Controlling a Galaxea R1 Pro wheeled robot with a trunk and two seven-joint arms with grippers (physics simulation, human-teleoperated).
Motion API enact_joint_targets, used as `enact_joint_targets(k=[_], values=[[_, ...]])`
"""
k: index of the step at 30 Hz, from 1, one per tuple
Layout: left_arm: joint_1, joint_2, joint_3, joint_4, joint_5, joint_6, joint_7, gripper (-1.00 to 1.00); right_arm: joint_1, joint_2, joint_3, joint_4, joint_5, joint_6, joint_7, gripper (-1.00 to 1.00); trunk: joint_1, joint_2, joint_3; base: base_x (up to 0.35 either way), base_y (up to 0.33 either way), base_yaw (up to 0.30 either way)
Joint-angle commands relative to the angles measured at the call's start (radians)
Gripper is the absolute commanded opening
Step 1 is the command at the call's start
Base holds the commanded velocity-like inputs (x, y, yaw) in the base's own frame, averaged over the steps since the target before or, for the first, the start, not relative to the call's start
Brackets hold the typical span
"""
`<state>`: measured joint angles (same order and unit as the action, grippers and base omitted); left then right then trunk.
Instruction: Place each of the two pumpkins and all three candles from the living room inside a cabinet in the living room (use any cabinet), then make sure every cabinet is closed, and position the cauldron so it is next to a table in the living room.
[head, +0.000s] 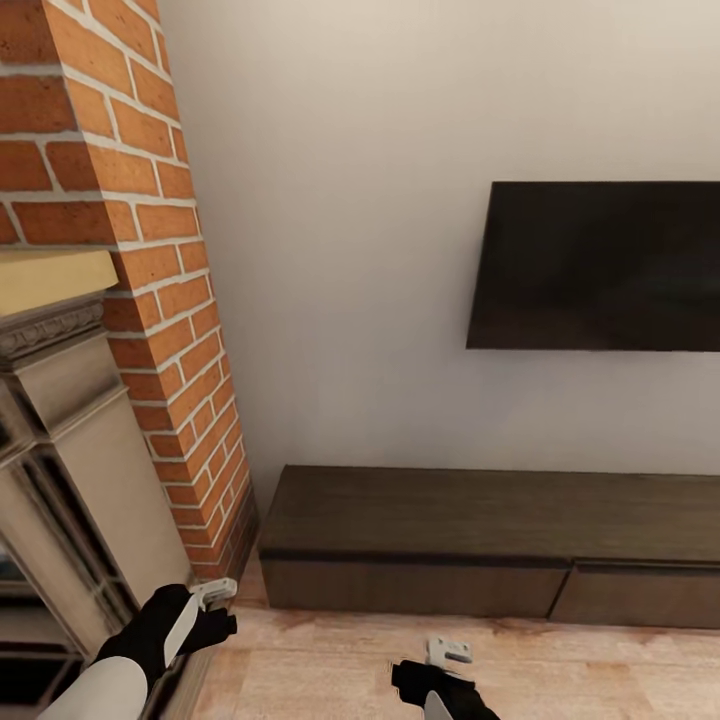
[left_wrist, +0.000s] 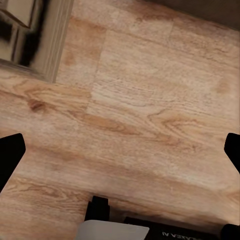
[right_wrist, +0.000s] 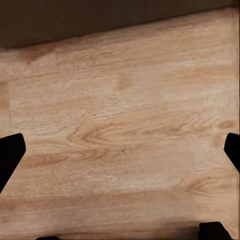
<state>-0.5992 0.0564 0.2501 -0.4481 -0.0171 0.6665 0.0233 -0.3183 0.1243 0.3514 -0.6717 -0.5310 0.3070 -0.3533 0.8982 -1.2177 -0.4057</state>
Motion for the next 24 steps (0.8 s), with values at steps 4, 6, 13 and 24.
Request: enact_joint_targets(k=[4, 6, 13, 24], values=[[-0.001, -0.001, 0.005, -0.002, -0.001, 0.004, 0.003, 1.00, -0.001, -0.015, 0.003, 0.066, -0.010, -0.050, -0.011, 1.00, 0.015, -0.029, -0.014, 0.000, 0.000, 0.000], [-0.001, -0.001, 0.005, -0.001, -0.001, 0.004, 0.003, 1.00, -0.001, -0.016, 0.003, 0.071, -0.010, -0.054, -0.012, 1.00, 0.023, -0.043, -0.020, 0.000, 0.000, 0.000], [-0.001, 0.002, 0.003, -0.002, -0.003, 0.003, 0.002, 1.00, -0.001, -0.016, -0.102, 0.072, -0.010, -0.069, -0.008, 1.00, 0.050, -0.092, -0.042, 0.000, 0.000, 0.000], [-0.001, 0.004, 0.004, -0.140, -0.001, 0.200, -0.091, 1.00, -0.001, -0.086, -0.331, 0.075, -0.016, -0.148, 0.146, 1.00, 0.092, -0.169, -0.076, 0.000, 0.000, 0.000]])
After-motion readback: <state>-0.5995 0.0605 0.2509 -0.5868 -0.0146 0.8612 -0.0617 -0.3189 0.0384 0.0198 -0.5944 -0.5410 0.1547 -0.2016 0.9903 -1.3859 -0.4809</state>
